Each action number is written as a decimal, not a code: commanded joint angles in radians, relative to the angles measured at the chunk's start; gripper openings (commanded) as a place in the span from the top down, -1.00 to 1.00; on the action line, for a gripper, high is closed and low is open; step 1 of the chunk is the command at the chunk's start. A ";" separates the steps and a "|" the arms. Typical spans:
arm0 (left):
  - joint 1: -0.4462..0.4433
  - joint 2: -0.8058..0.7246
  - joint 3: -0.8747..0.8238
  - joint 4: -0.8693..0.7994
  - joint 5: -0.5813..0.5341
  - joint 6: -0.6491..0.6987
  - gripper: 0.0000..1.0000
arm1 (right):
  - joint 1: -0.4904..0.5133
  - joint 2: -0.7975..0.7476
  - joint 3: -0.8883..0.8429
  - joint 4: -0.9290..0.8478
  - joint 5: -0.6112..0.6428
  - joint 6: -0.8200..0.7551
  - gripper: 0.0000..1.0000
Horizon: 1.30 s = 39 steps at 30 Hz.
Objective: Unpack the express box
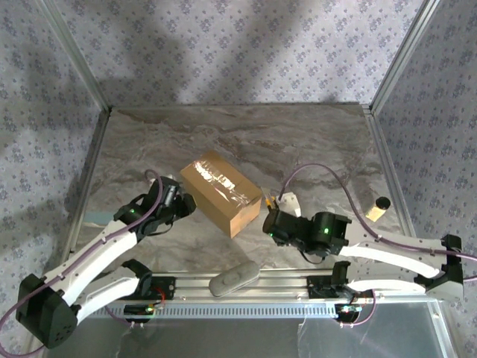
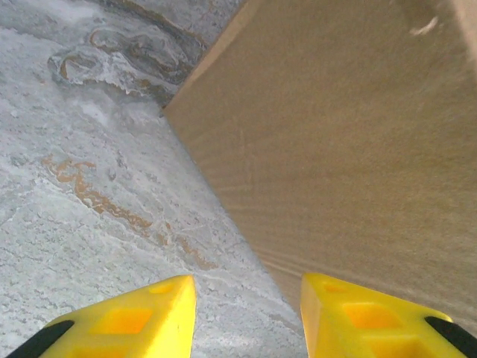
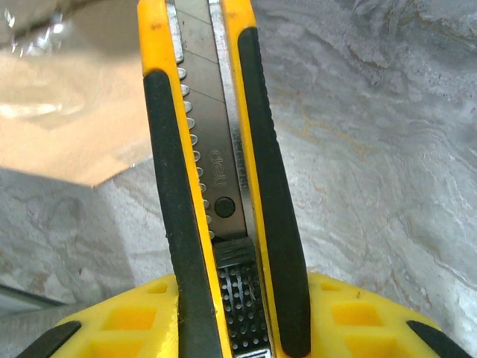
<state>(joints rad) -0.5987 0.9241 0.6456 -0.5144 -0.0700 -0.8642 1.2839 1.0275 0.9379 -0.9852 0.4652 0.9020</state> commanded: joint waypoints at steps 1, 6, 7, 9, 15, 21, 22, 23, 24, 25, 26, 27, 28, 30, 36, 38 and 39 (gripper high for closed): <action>-0.010 0.019 0.021 0.020 0.012 -0.007 0.17 | 0.065 0.023 0.045 -0.105 0.096 0.113 1.00; -0.016 0.051 0.037 0.021 0.013 0.002 0.17 | 0.137 0.082 0.076 -0.167 0.117 0.170 1.00; -0.016 0.056 0.041 0.019 0.013 0.003 0.17 | 0.145 0.091 0.082 -0.174 0.119 0.174 1.00; -0.017 0.062 0.042 0.022 0.012 0.004 0.17 | 0.151 0.104 0.084 -0.173 0.114 0.174 1.00; -0.019 0.061 0.040 0.027 0.009 -0.005 0.17 | 0.156 0.133 0.084 -0.134 0.096 0.167 1.00; -0.021 0.050 0.029 0.031 0.001 -0.015 0.17 | 0.157 0.154 0.088 -0.115 0.083 0.155 1.00; -0.020 0.050 0.028 0.034 0.000 -0.014 0.17 | 0.157 0.159 0.089 -0.111 0.082 0.152 1.00; -0.020 0.049 0.029 0.034 0.002 -0.013 0.17 | 0.157 0.161 0.091 -0.109 0.082 0.148 1.00; -0.020 0.050 0.029 0.033 0.001 -0.015 0.17 | 0.157 0.164 0.093 -0.109 0.081 0.147 1.00; -0.021 0.050 0.029 0.034 0.001 -0.013 0.17 | 0.157 0.167 0.095 -0.109 0.082 0.147 1.00; -0.021 0.050 0.029 0.033 0.001 -0.013 0.17 | 0.157 0.167 0.096 -0.106 0.082 0.145 1.00; -0.021 0.050 0.030 0.033 0.001 -0.013 0.17 | 0.157 0.169 0.096 -0.101 0.078 0.140 1.00; -0.021 0.051 0.030 0.031 0.000 -0.014 0.17 | 0.157 0.170 0.096 -0.101 0.078 0.139 1.00; -0.021 0.050 0.032 0.031 0.001 -0.012 0.17 | 0.158 0.175 0.100 -0.098 0.078 0.137 1.00; -0.024 0.049 0.032 0.030 0.001 -0.013 0.17 | 0.156 0.193 0.101 -0.108 0.072 0.138 1.00; -0.023 0.048 0.032 0.031 0.000 -0.014 0.17 | 0.156 0.195 0.098 -0.110 0.069 0.141 1.00; -0.023 0.049 0.032 0.030 -0.001 -0.013 0.17 | 0.155 0.195 0.098 -0.113 0.069 0.145 1.00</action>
<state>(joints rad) -0.6121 0.9836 0.6456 -0.4934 -0.0673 -0.8650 1.4342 1.2163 1.0073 -1.0737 0.5270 1.0355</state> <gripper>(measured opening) 0.413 0.344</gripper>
